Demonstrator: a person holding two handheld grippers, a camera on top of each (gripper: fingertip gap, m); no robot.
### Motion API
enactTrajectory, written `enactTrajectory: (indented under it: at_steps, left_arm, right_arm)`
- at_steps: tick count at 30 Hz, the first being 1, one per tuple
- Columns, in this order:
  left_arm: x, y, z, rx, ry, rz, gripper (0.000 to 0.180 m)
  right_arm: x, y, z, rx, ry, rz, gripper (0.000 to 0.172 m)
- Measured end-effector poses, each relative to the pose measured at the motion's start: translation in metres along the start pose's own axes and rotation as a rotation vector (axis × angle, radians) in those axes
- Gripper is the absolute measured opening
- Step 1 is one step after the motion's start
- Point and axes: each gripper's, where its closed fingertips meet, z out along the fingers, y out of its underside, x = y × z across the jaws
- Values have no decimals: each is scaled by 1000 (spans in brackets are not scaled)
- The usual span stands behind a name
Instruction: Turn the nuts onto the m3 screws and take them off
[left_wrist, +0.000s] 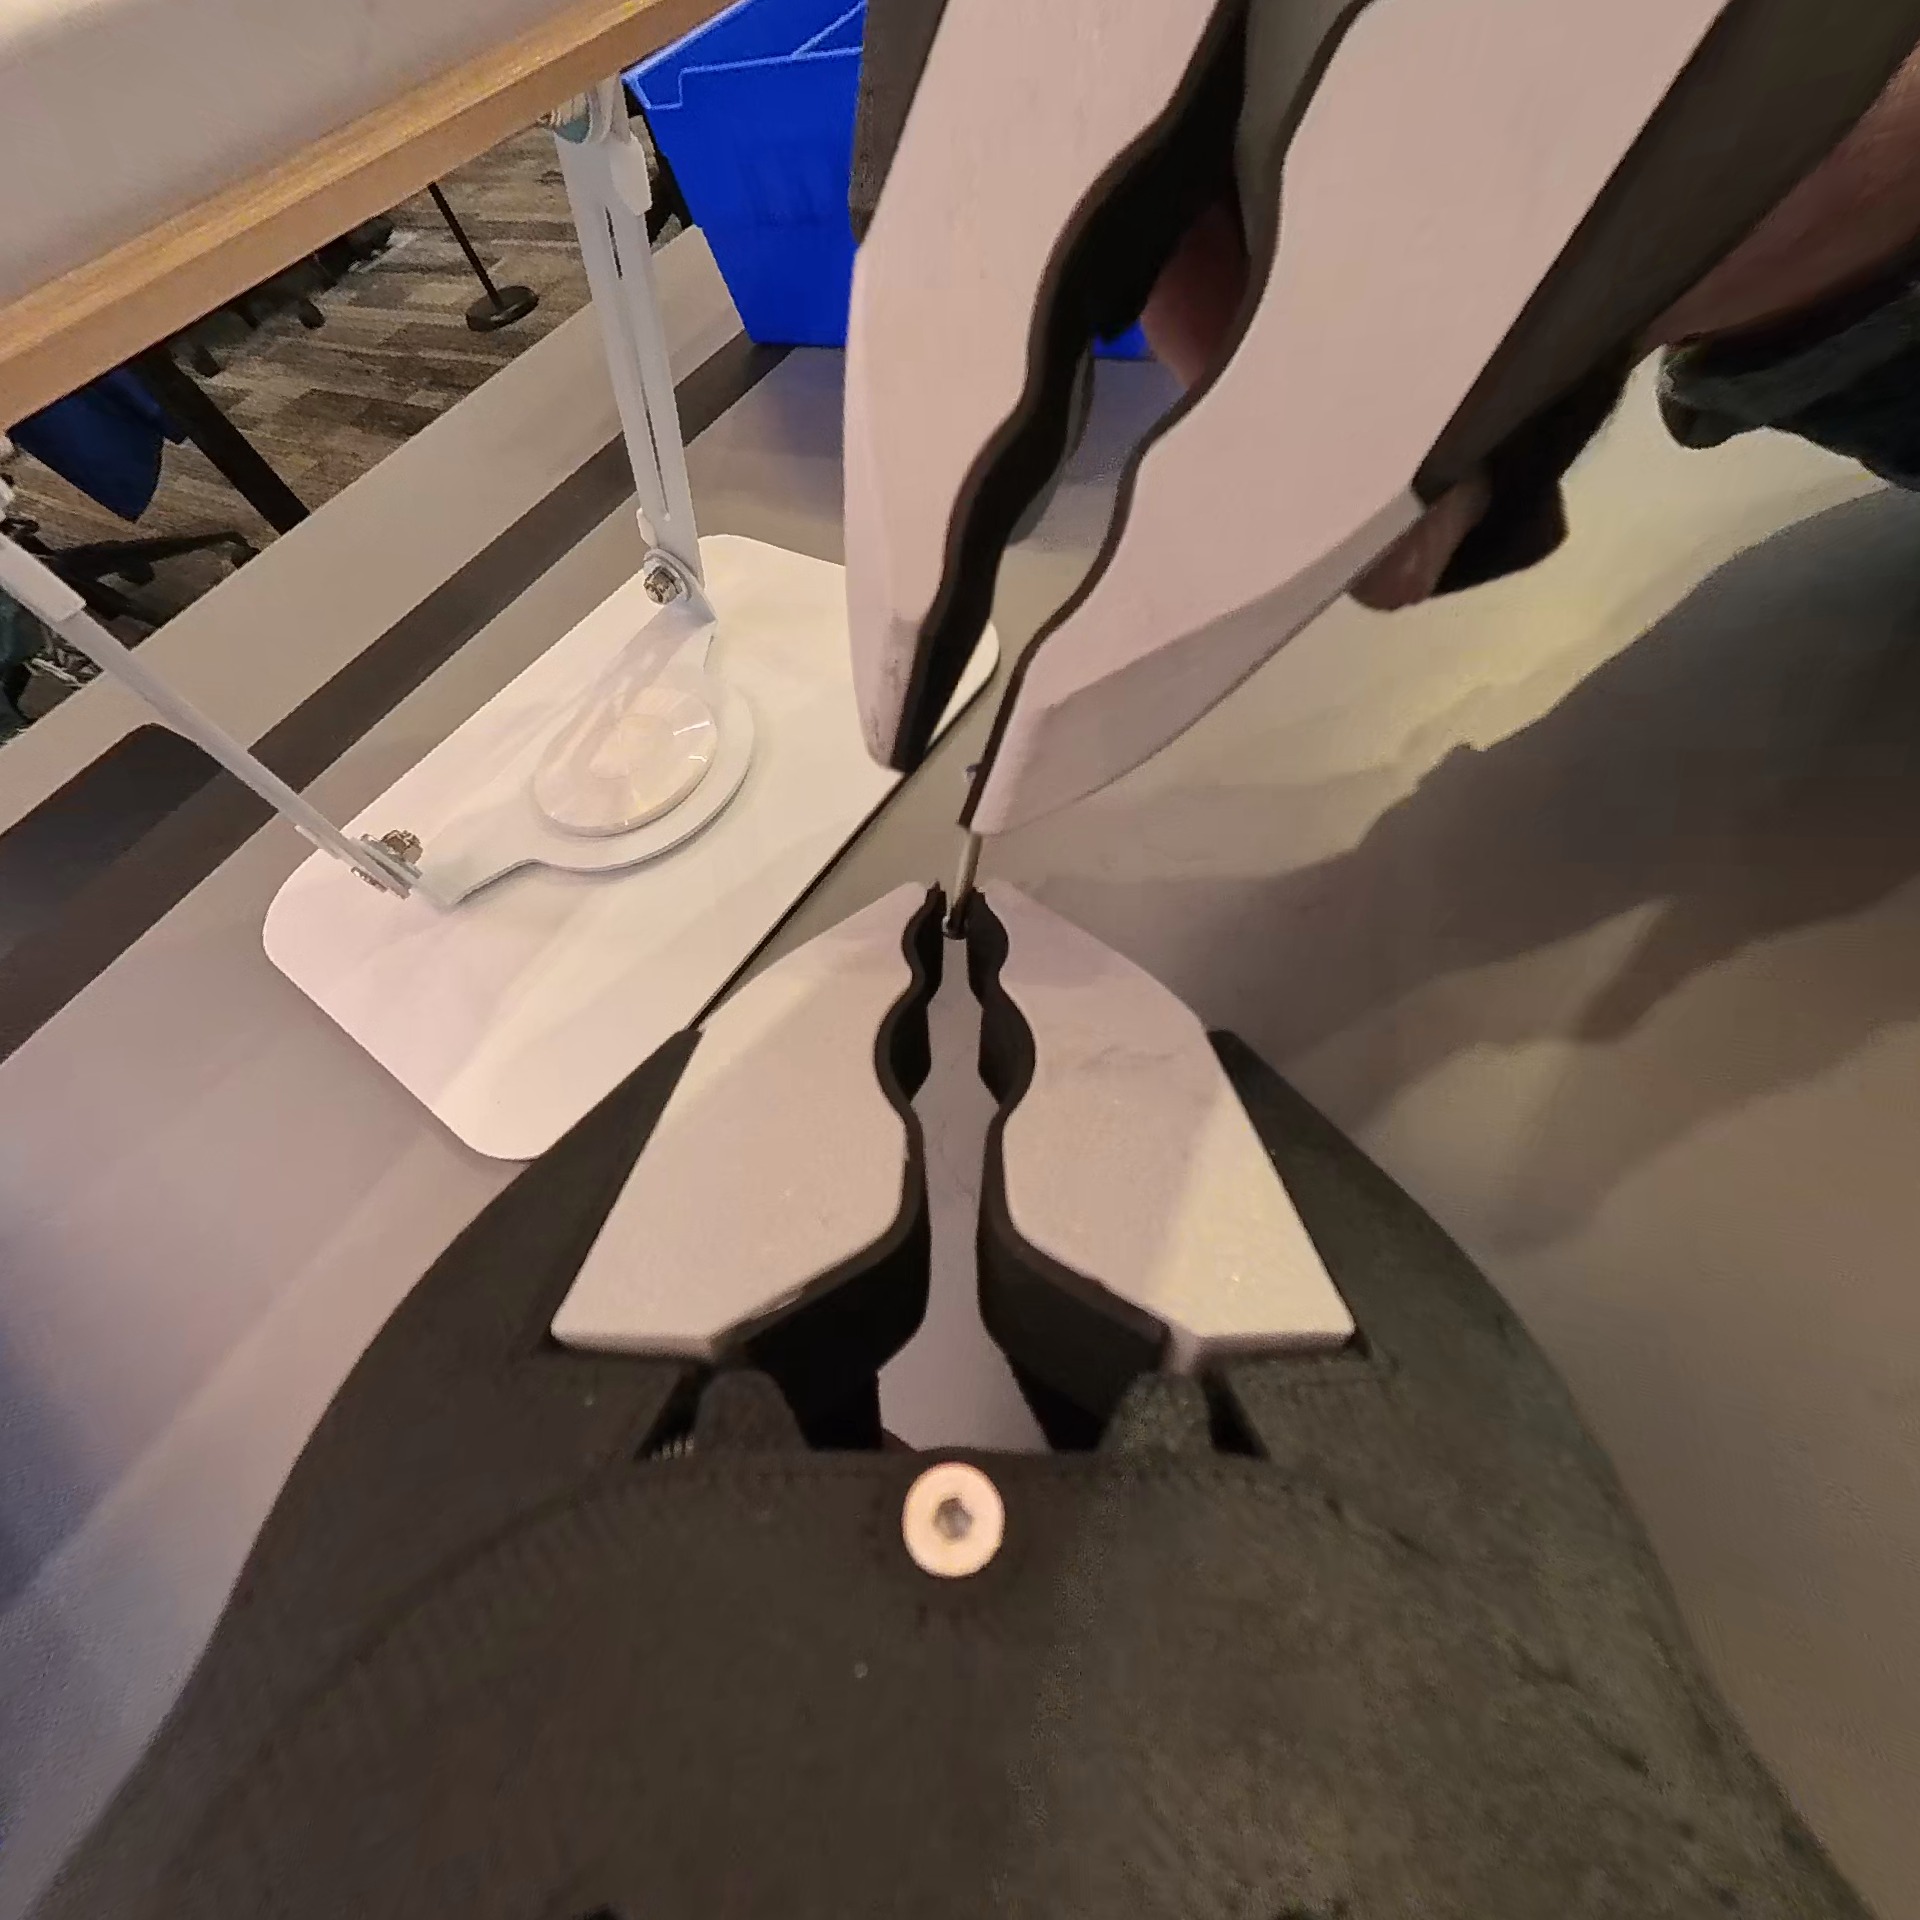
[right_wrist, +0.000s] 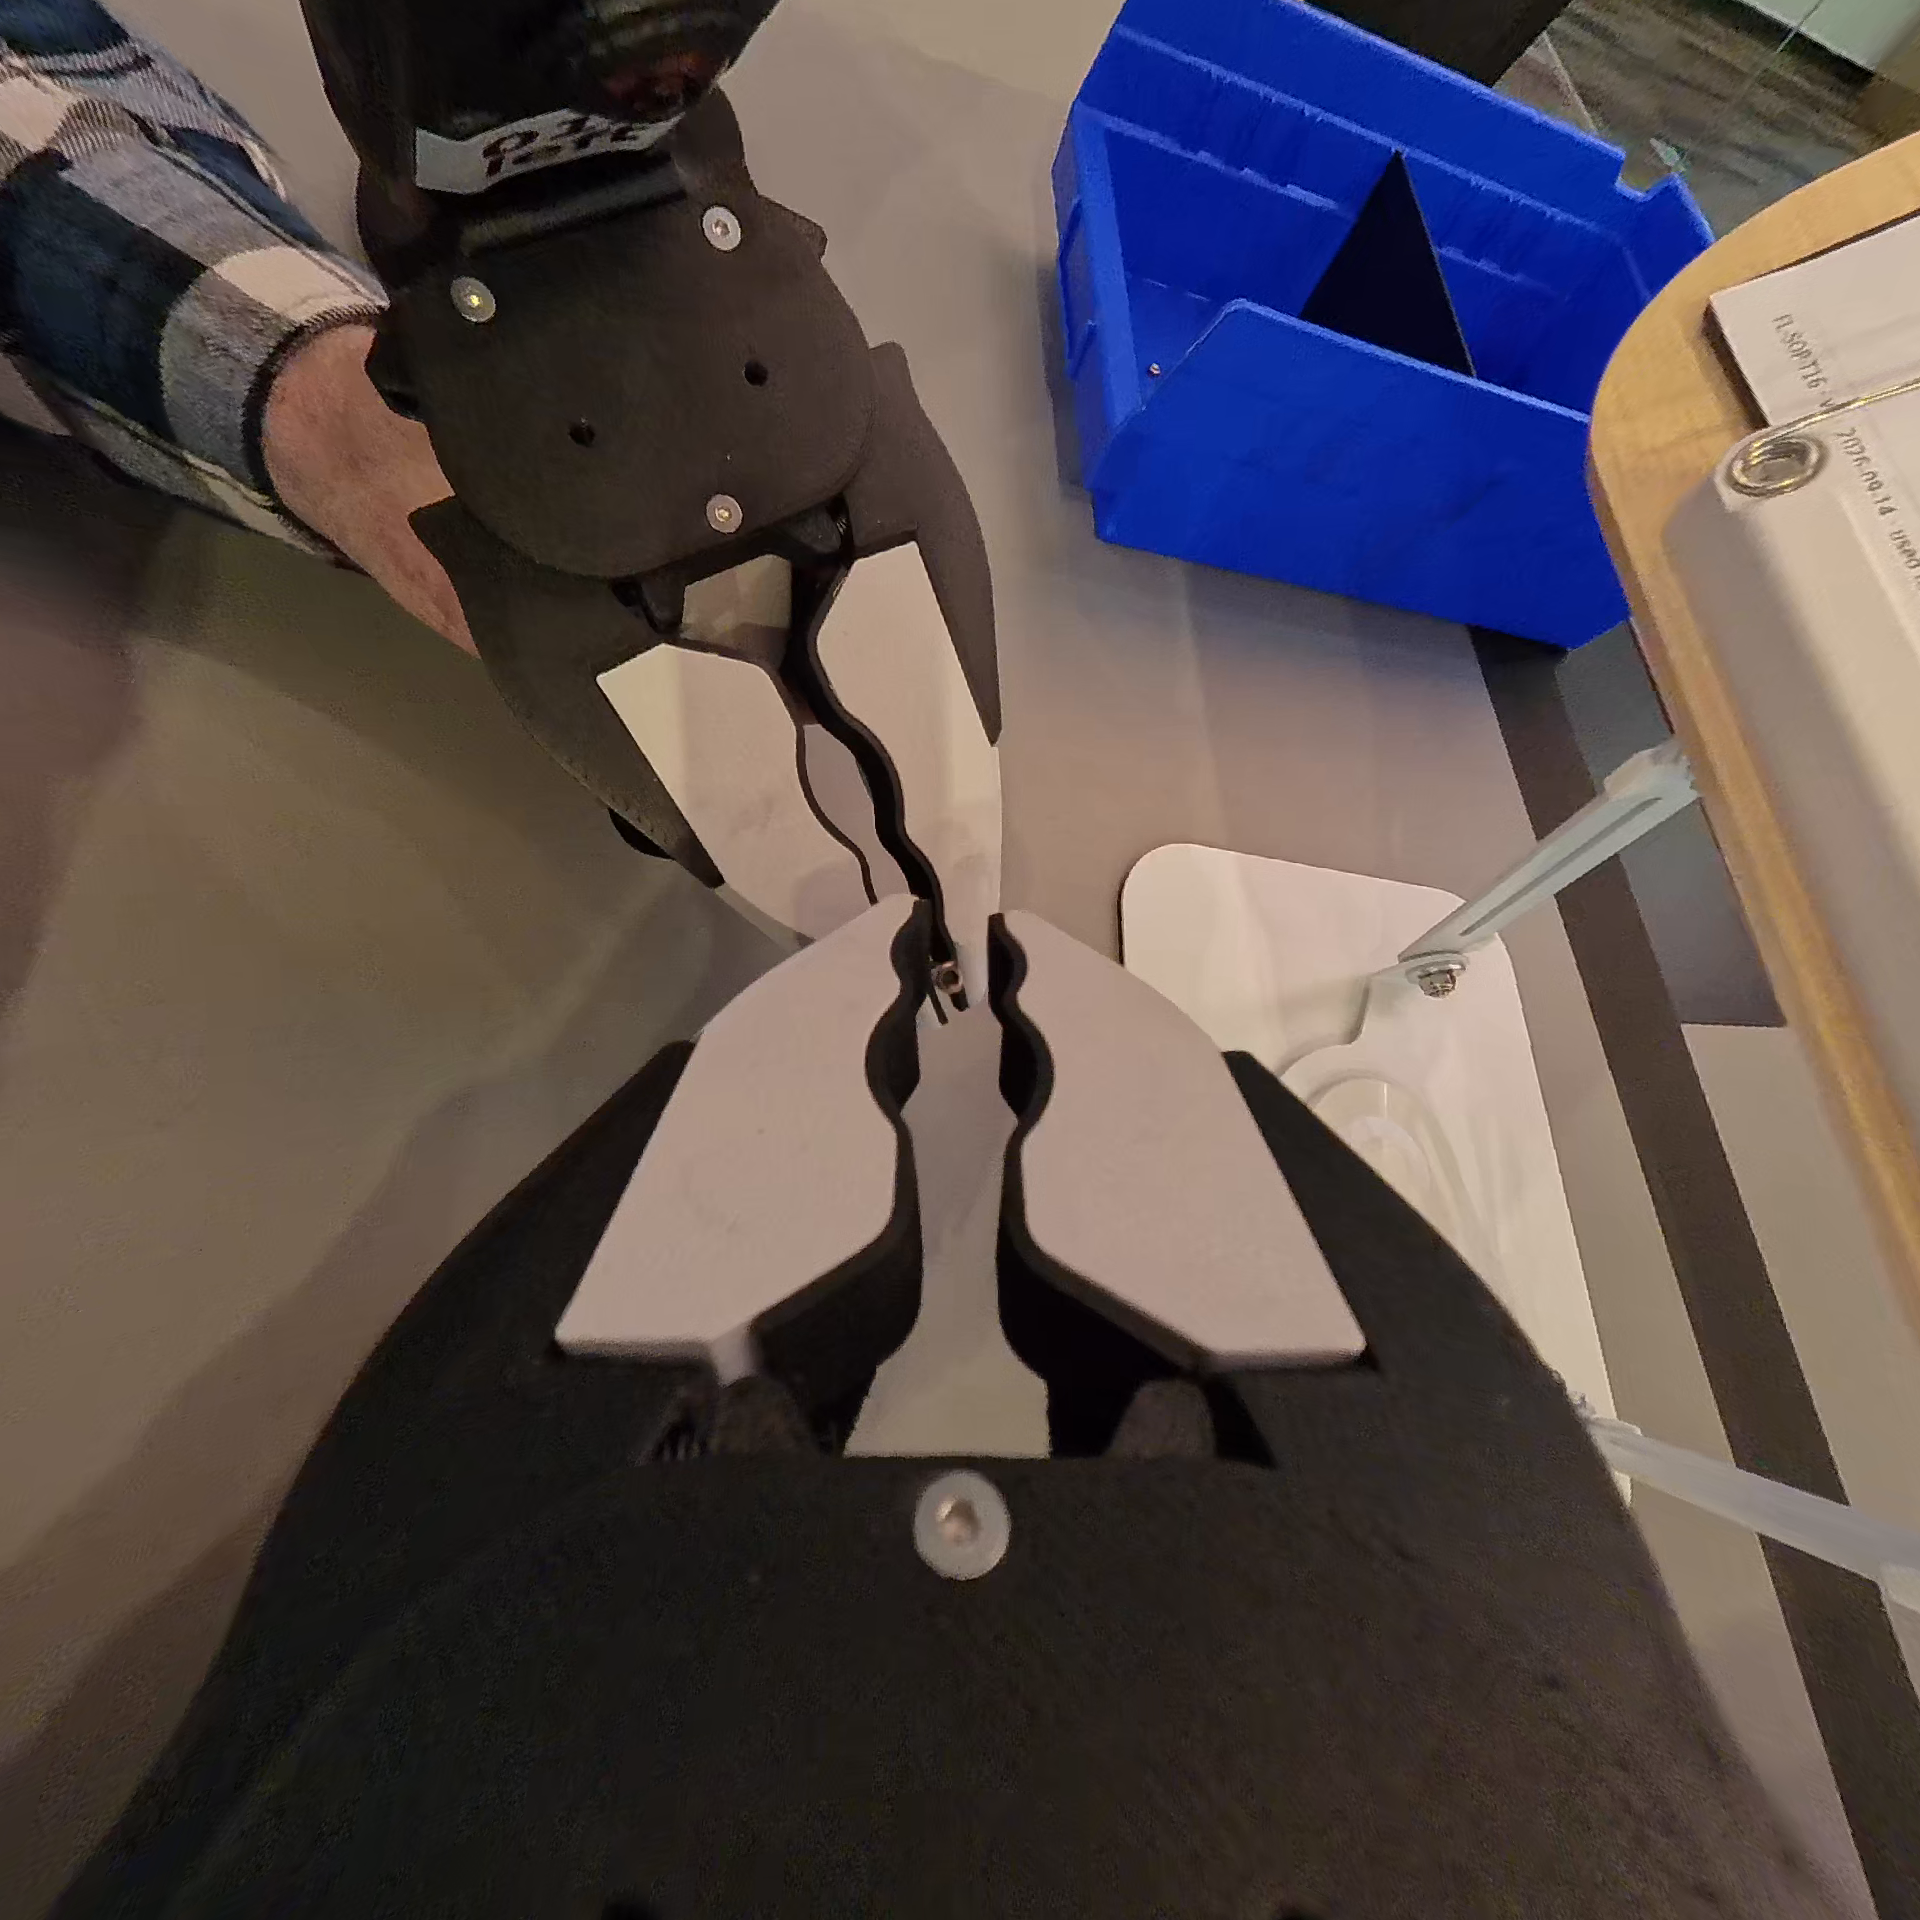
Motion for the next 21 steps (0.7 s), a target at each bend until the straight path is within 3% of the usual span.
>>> enactTrajectory:
  at_steps: [10, 21]
  left_arm:
    - [2, -2, -1, 7, 0, 17, 3]
    - [3, -1, 1, 3, 0, 24, 4]
  right_arm:
    - [-4, 6, -9, 4, -168, 139, 17]
    - [-8, 8, -3, -13, -180, 141, 8]
